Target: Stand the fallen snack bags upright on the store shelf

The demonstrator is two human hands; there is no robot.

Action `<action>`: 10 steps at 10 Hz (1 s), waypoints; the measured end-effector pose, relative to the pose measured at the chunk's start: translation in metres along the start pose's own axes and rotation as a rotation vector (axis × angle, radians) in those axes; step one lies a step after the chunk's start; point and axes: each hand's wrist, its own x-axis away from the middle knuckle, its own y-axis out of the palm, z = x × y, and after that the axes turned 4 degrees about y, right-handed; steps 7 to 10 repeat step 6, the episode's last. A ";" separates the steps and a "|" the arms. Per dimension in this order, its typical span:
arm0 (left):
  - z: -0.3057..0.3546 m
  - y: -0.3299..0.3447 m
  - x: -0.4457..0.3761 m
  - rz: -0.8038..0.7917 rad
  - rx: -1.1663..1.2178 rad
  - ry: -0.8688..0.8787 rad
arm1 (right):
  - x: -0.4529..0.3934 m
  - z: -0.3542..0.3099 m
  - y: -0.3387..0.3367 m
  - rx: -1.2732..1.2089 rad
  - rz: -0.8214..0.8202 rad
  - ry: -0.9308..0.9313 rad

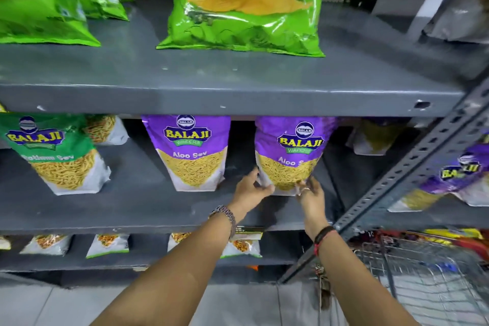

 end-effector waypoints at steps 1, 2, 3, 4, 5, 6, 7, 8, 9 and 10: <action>0.013 0.008 0.000 -0.033 0.019 0.022 | -0.010 -0.006 -0.011 -0.030 0.009 0.023; 0.020 0.019 -0.006 -0.057 0.039 0.024 | -0.022 -0.011 -0.021 0.026 0.019 0.039; 0.020 0.024 -0.012 -0.064 0.046 0.019 | -0.053 0.007 -0.033 0.142 0.015 0.059; 0.023 0.026 -0.011 -0.013 -0.008 -0.003 | -0.043 -0.003 -0.033 0.186 0.009 0.086; 0.024 0.024 0.006 0.265 -0.042 0.024 | -0.004 -0.025 -0.032 0.190 0.100 -0.042; 0.036 0.007 0.052 0.591 -0.099 0.342 | 0.045 -0.043 -0.035 0.201 0.142 -0.425; 0.036 0.007 0.052 0.591 -0.099 0.342 | 0.045 -0.043 -0.035 0.201 0.142 -0.425; 0.036 0.007 0.052 0.591 -0.099 0.342 | 0.045 -0.043 -0.035 0.201 0.142 -0.425; 0.036 0.007 0.052 0.591 -0.099 0.342 | 0.045 -0.043 -0.035 0.201 0.142 -0.425; 0.036 0.007 0.052 0.591 -0.099 0.342 | 0.045 -0.043 -0.035 0.201 0.142 -0.425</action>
